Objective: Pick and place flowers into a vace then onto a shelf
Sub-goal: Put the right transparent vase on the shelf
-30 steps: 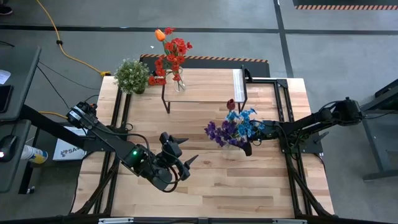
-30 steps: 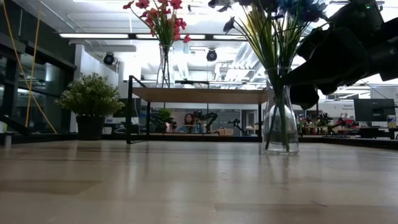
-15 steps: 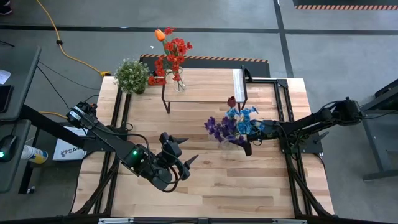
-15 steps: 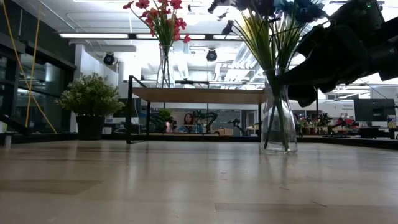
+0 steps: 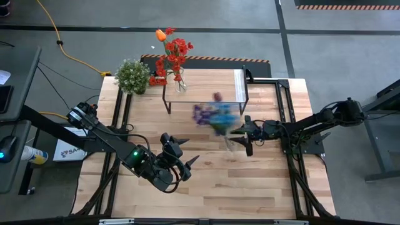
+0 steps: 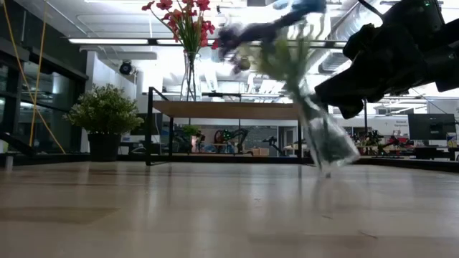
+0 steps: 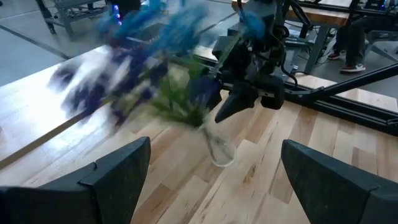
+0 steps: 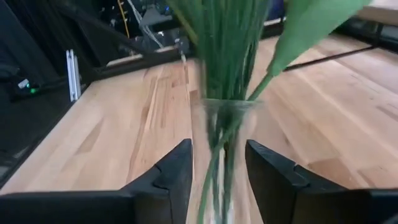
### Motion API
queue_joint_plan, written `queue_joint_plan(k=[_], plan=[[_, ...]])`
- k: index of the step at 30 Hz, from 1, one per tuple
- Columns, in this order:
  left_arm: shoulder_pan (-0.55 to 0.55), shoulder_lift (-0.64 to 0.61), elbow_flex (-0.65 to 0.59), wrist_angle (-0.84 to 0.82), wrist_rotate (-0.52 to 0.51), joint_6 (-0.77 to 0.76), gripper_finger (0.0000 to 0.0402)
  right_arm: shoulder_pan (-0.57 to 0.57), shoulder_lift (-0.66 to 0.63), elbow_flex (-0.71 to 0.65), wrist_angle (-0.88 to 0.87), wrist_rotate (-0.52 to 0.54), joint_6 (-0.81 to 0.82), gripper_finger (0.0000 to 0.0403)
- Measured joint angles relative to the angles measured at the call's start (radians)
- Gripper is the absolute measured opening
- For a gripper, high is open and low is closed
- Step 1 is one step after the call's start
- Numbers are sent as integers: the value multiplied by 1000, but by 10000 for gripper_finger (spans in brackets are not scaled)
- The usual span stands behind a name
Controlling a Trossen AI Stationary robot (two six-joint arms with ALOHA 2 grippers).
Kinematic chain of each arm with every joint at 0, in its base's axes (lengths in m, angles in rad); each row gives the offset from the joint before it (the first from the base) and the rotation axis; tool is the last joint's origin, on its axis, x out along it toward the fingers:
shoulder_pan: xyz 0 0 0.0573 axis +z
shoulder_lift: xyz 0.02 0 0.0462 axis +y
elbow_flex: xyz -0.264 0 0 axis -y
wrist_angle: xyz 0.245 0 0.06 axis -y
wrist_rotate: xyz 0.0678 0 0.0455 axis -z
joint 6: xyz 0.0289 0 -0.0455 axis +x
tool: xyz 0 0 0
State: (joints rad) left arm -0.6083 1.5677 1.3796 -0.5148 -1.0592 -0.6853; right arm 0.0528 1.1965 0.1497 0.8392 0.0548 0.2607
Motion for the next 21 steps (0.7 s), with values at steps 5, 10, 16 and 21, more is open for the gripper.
queue_joint_plan(k=[5, 10, 16, 21], plan=[[0, 0, 0, 0, 0, 0, 392, 0, 0, 2, 1, 6, 1, 117], [0, 0, 0, 0, 0, -1, 392, 0, -1, 2, 0, -9, 12, 62], [0, 0, 0, -1, 7, -6, 392, 0, -1, 2, 10, -10, 24, 20], [0, 0, 0, -13, 43, -77, 392, 0, -5, 2, 83, -10, 26, 1]])
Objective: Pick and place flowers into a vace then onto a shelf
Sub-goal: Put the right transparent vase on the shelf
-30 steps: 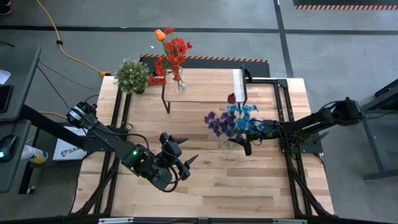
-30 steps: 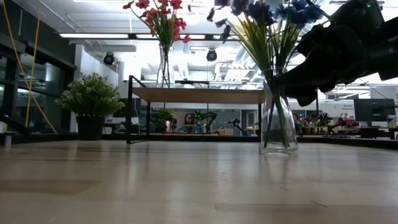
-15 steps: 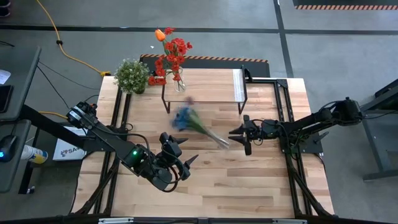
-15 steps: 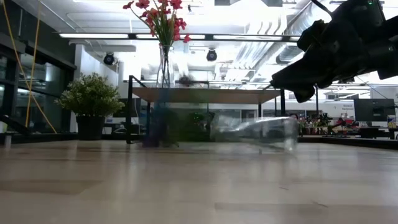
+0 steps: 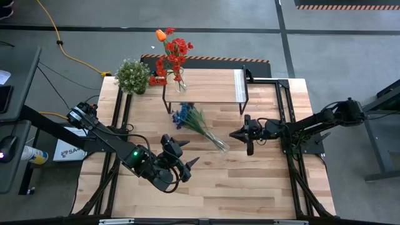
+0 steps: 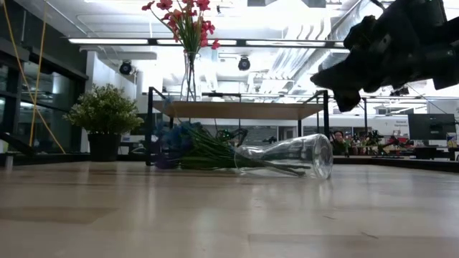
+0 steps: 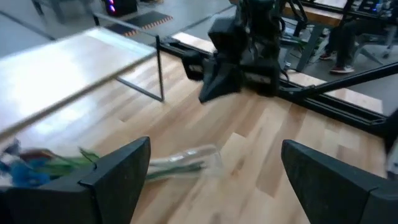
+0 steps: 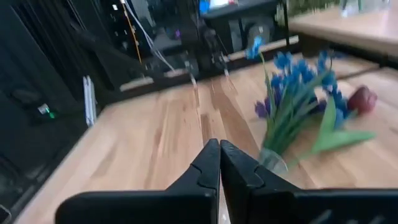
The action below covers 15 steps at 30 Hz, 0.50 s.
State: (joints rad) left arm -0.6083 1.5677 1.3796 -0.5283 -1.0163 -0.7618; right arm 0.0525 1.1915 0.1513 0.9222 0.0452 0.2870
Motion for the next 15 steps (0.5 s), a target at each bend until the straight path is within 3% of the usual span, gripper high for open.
queue_joint_plan(k=[4, 11, 15], plan=[[0, 0, 0, 0, 79, -68, 392, 0, -21, 0, 42, -4, 1, 11], [0, 0, 0, -9, 241, -210, 392, 0, -68, 46, 32, -108, 42, 33], [-1, 0, 0, -42, 310, -270, 392, 2, -68, 186, -139, -182, -35, 57]])
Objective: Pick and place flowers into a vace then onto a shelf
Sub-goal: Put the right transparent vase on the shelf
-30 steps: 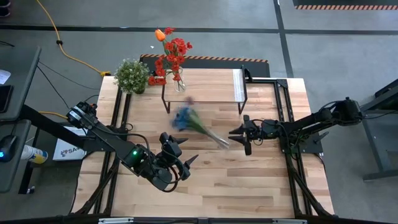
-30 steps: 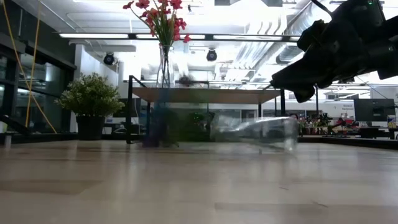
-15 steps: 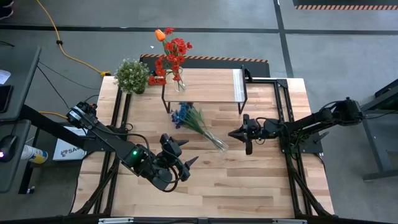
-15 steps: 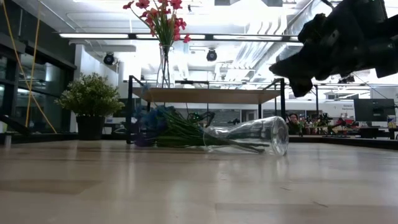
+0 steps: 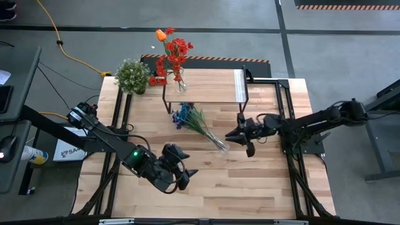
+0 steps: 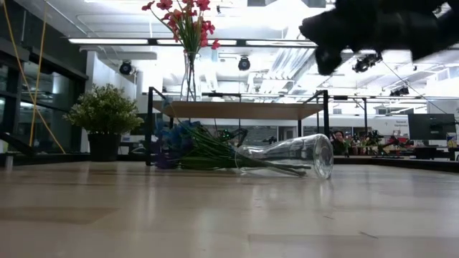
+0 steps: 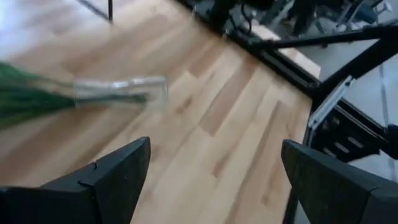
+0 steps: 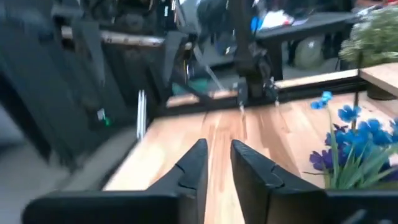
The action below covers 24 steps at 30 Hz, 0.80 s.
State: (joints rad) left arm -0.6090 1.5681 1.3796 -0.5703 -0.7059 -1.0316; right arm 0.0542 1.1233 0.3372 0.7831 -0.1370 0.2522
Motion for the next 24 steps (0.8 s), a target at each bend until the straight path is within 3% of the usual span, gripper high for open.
queue_joint_plan(k=[3, 7, 13, 18, 24], plan=[[0, 13, 1, -36, 51, -65, 392, 3, 0, 158, -264, -10, -108, 77], [-2, 45, 0, -119, 160, -193, 392, -3, 3, 377, -646, 62, -265, 98], [-2, 130, 0, -238, 300, -374, 392, -51, 34, 645, -1085, 83, -216, 110], [-2, 199, -1, -281, 335, -440, 392, -82, 101, 792, -1305, 61, -74, 111], [-2, 245, -1, -315, 371, -471, 392, -78, 214, 845, -1366, -20, -73, 118]])
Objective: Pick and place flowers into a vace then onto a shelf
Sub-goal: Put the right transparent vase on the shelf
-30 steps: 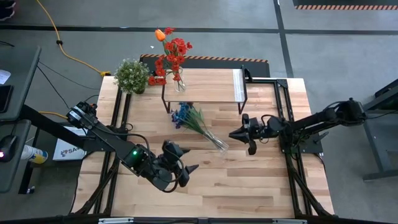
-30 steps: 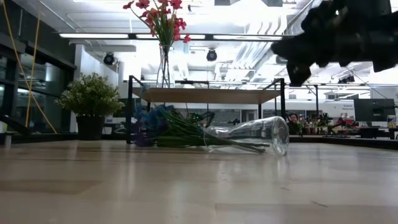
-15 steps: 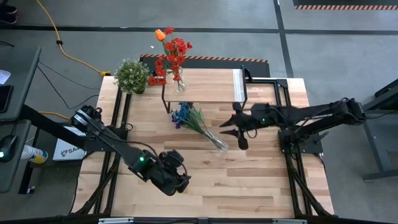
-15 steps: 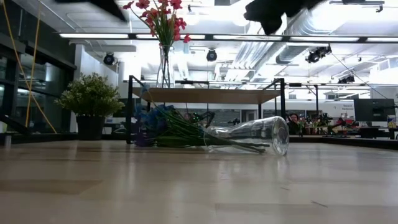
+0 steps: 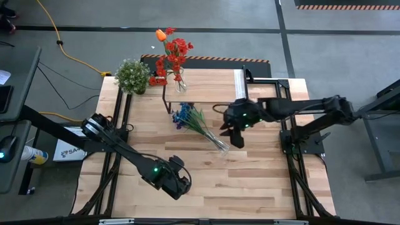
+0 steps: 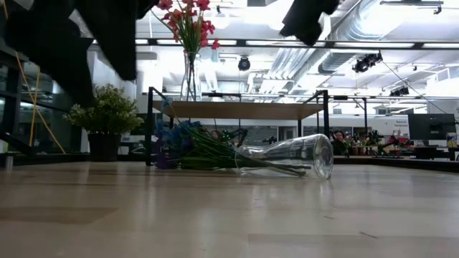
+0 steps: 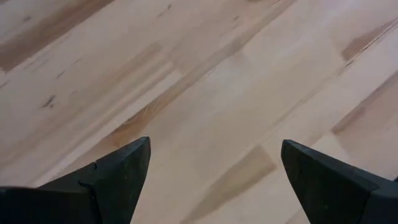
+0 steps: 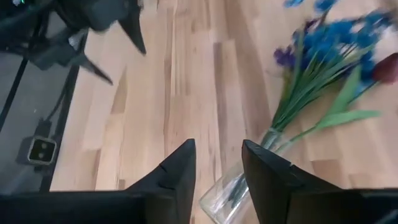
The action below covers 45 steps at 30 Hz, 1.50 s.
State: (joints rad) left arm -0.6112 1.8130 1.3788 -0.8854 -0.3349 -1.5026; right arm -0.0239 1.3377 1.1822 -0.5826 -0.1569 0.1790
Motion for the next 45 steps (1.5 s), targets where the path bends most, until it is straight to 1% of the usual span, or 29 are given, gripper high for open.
queue_joint_plan(k=[4, 7, 12, 16, 20, 27, 30, 33, 36, 42, 45], plan=[[-7, 6, 1, -100, 65, -58, 392, 0, 70, 1, 19, -17, -2, 148], [-32, 6, 1, -212, 62, -144, 392, -3, 113, 1, 44, -13, -1, 183], [-96, 6, 1, -405, 63, -334, 392, -3, 169, 1, 94, -9, 0, 243], [-134, 6, 1, -447, 63, -393, 392, -3, 206, 1, 102, 19, 18, 279], [-164, 6, 1, -491, 63, -432, 392, -3, 243, 1, 112, 54, 54, 303], [-208, 6, 0, -588, 68, -512, 392, -3, 301, 1, 135, 57, 91, 314], [-224, 6, 0, -623, 82, -545, 392, -3, 316, 1, 136, 82, 97, 314], [-223, 6, 0, -652, 86, -548, 392, -11, 325, 1, 135, 87, 133, 314], [-220, 6, -1, -691, 93, -559, 392, -28, 336, 1, 120, 80, 135, 314], [-221, 5, -24, -685, 105, -623, 392, -71, 366, 1, 116, 75, 135, 314], [-220, 5, -32, -685, 118, -632, 392, -92, 377, 1, 116, 45, 135, 314]])
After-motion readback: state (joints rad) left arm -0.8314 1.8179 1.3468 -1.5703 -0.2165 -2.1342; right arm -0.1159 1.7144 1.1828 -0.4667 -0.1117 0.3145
